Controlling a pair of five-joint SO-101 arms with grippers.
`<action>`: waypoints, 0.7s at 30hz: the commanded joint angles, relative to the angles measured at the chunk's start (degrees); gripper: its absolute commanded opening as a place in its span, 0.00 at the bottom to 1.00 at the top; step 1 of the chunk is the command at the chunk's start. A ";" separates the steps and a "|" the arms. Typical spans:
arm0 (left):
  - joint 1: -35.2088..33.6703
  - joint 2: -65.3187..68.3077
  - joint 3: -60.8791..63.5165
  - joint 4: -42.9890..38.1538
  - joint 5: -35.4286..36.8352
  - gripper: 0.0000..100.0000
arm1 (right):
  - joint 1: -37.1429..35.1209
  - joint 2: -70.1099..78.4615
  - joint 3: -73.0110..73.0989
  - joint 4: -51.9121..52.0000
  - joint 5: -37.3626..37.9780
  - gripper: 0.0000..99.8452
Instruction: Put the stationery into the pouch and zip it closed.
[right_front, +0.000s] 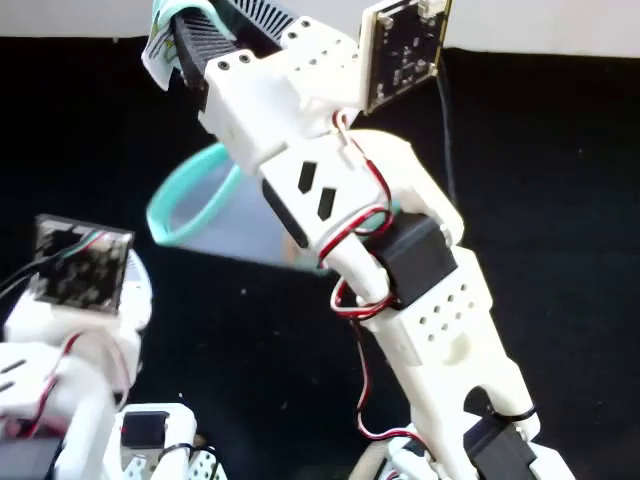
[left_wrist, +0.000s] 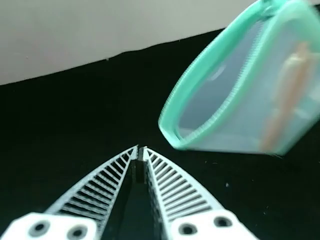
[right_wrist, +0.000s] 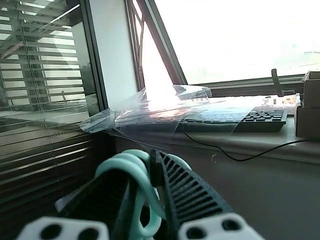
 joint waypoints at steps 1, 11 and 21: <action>1.98 -3.30 12.97 -10.20 0.62 0.01 | 1.36 -1.10 -2.51 -0.13 -0.18 0.01; 7.08 -5.49 22.81 -19.43 0.53 0.01 | 4.44 -1.63 6.81 -0.13 -0.35 0.01; 7.08 -5.49 34.15 -36.84 0.53 0.01 | 4.26 -2.68 6.81 -0.13 -0.26 0.01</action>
